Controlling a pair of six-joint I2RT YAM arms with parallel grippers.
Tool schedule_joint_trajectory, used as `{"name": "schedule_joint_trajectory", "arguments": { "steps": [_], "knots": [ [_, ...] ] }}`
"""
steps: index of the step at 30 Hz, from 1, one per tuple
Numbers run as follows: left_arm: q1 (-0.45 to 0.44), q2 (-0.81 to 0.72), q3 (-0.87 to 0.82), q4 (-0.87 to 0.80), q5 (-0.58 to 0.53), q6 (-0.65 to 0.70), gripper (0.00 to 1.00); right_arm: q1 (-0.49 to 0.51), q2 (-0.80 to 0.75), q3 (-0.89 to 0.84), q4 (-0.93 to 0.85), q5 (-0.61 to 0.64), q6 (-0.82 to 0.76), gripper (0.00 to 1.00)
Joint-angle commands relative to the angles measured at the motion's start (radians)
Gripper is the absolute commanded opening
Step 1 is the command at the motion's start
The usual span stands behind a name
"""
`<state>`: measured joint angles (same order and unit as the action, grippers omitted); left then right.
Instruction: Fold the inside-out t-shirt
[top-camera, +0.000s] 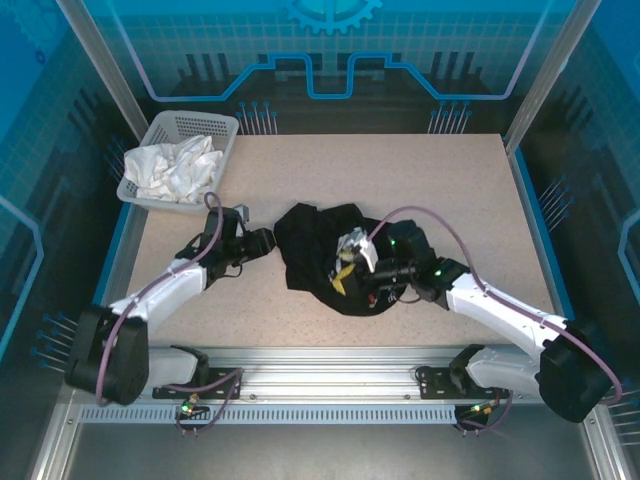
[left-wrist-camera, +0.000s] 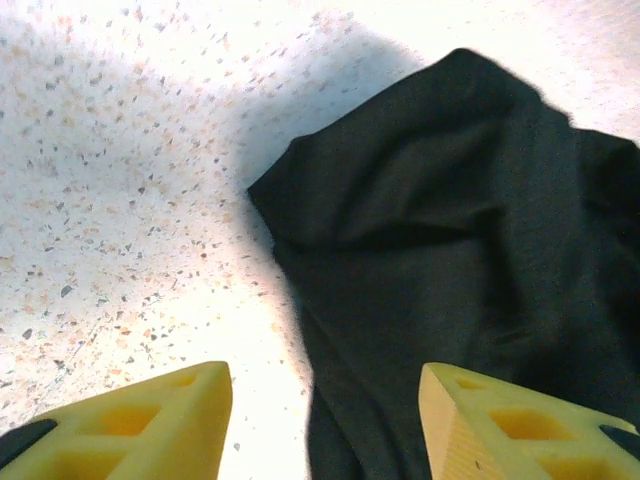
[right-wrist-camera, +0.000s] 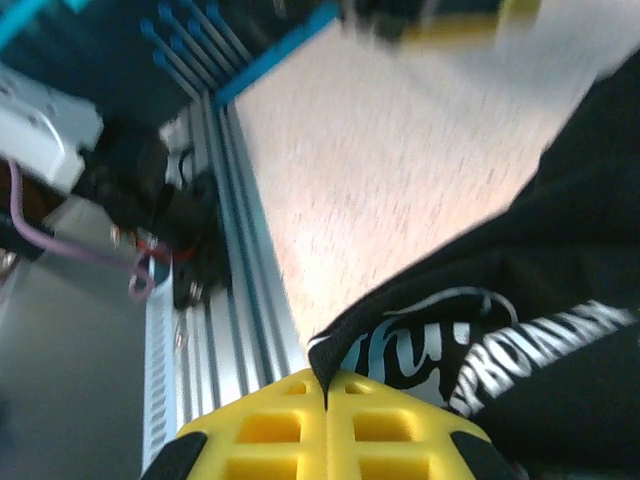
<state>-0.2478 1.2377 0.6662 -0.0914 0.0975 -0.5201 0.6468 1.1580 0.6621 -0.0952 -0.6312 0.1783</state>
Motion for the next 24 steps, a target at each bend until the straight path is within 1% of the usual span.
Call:
{"name": "schedule_joint_trajectory", "arguments": {
  "steps": [1,3,6,8,11,13,15,17,19,21,24],
  "knots": [
    [-0.063,-0.074,0.001,-0.049,-0.004,0.052,0.6,-0.001,0.016,-0.054,-0.077,0.058,-0.02,0.0],
    [-0.12,-0.062,0.042,-0.074,0.009,0.085,0.65,-0.014,0.026,-0.065,-0.068,0.08,-0.022,0.0],
    [-0.202,0.026,0.135,-0.123,0.034,0.131,0.66,-0.037,0.057,-0.065,-0.042,0.07,-0.022,0.0],
    [-0.244,0.095,0.191,-0.145,0.018,0.143,0.67,-0.042,0.079,-0.056,-0.038,0.061,-0.029,0.0],
    [-0.262,0.185,0.257,-0.146,0.009,0.143,0.67,-0.042,0.095,-0.045,-0.037,0.058,-0.034,0.0],
    [-0.273,0.238,0.299,-0.152,0.008,0.156,0.65,-0.044,0.092,-0.044,-0.038,0.062,-0.037,0.0],
    [-0.291,0.272,0.334,-0.174,0.005,0.197,0.61,-0.052,0.085,-0.041,-0.044,0.067,-0.041,0.0],
    [-0.316,0.277,0.341,-0.181,-0.002,0.25,0.58,-0.067,0.074,-0.038,-0.053,0.078,-0.043,0.0],
    [-0.336,0.266,0.331,-0.17,0.004,0.293,0.57,-0.088,0.063,-0.038,-0.055,0.086,-0.034,0.0],
    [-0.338,0.278,0.344,-0.188,0.004,0.289,0.57,-0.1,0.053,-0.045,-0.046,0.087,-0.026,0.0],
    [-0.337,0.341,0.394,-0.255,-0.036,0.251,0.58,-0.108,0.051,-0.051,-0.042,0.091,-0.023,0.0]
  ]
}}
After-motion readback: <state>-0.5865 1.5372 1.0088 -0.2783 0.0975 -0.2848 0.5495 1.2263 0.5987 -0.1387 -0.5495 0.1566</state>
